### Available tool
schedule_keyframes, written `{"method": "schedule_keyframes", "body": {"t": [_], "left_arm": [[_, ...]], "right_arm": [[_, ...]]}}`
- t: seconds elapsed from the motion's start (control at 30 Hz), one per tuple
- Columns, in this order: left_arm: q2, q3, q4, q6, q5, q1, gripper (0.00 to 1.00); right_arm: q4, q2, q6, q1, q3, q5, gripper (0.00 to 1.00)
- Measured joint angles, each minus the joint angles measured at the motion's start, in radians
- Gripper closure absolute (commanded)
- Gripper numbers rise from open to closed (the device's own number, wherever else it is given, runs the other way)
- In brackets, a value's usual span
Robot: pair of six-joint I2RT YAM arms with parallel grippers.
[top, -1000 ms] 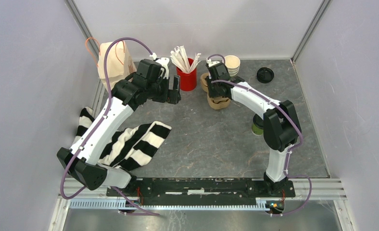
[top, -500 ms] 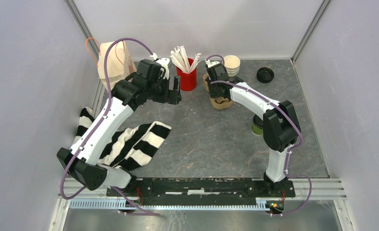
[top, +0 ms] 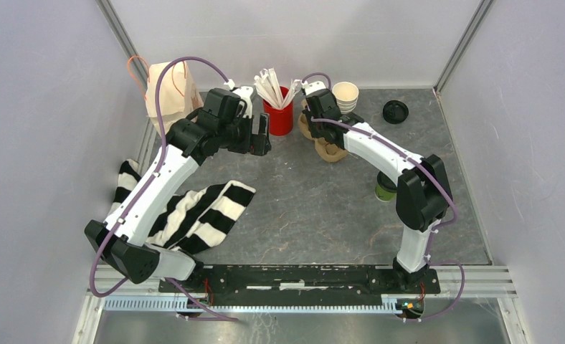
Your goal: Pack the takeout coffee
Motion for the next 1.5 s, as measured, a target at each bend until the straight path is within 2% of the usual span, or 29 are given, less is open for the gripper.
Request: {"method": "schedule_keyframes", "body": {"t": [0.1, 0.33, 0.5, 0.6, 0.73, 0.87, 0.93, 1.17, 1.37, 1.5], "left_arm": [[0.000, 0.000, 0.000, 0.000, 0.002, 0.000, 0.03], [0.000, 0.000, 0.000, 0.000, 0.009, 0.000, 0.03], [0.000, 0.000, 0.000, 0.000, 0.010, 0.000, 0.03], [0.000, 0.000, 0.000, -0.001, 0.017, 0.000, 0.02], [0.010, 0.018, 0.001, -0.010, 0.045, 0.008, 0.05], [0.026, 0.029, 0.032, -0.084, 0.166, 0.068, 0.11], [0.036, 0.029, 0.054, -0.132, 0.233, 0.116, 0.12], [0.051, -0.039, 0.160, -0.318, 0.451, 0.238, 0.20], [0.051, -0.088, 0.197, -0.417, 0.510, 0.282, 0.21], [0.050, -0.110, 0.239, -0.466, 0.515, 0.291, 0.26]], "right_arm": [[0.051, -0.026, -0.006, 0.004, -0.057, 0.003, 1.00], [-0.027, -0.021, -0.016, 0.010, -0.012, -0.002, 1.00], [-0.064, -0.094, -0.016, 0.010, -0.051, -0.025, 1.00], [-0.091, -0.186, -0.032, 0.010, -0.119, -0.077, 1.00], [-0.086, -0.361, -0.089, 0.013, -0.288, -0.174, 1.00], [-0.064, -0.573, -0.164, 0.017, -0.505, -0.340, 1.00], [-0.055, -0.627, -0.185, 0.027, -0.546, -0.405, 1.00], [0.010, -0.658, -0.214, 0.075, -0.536, -0.579, 1.00], [0.025, -0.637, -0.220, 0.110, -0.484, -0.662, 1.00], [0.045, -0.631, -0.220, 0.134, -0.459, -0.694, 1.00]]}}
